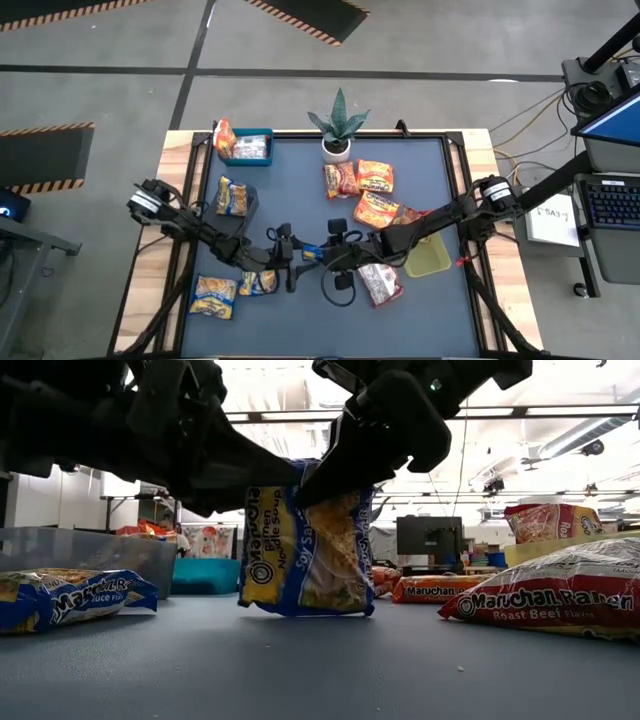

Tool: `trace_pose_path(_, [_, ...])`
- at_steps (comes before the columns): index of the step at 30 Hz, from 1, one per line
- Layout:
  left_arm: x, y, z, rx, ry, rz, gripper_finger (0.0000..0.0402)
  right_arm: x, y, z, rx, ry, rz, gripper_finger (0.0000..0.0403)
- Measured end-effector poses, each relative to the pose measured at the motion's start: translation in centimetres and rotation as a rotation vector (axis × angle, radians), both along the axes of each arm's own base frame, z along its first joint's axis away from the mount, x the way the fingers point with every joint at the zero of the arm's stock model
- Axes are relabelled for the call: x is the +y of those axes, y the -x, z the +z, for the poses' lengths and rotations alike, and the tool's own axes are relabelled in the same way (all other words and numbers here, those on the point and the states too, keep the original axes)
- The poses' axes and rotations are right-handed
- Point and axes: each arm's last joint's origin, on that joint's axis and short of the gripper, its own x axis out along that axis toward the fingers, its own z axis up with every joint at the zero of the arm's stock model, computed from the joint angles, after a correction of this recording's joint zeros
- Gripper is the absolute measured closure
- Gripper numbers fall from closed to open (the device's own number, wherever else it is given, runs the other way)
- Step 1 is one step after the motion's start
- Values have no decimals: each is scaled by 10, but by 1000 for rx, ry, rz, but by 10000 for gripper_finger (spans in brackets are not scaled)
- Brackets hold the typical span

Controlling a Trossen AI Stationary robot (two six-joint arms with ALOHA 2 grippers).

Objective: Sort Maruchan noodles
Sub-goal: Put the blue noodle pack into the black bin

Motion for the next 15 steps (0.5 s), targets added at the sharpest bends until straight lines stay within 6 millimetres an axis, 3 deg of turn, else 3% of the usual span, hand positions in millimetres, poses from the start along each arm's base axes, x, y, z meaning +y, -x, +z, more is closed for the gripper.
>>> trace_pose_path(10, [3,2,0,-1,-20,36,324,0,0,1,-2,-1,1,241])
trace_pose_path(15, [3,2,1,-5,-24,53,354,0,0,2,-3,2,7,204])
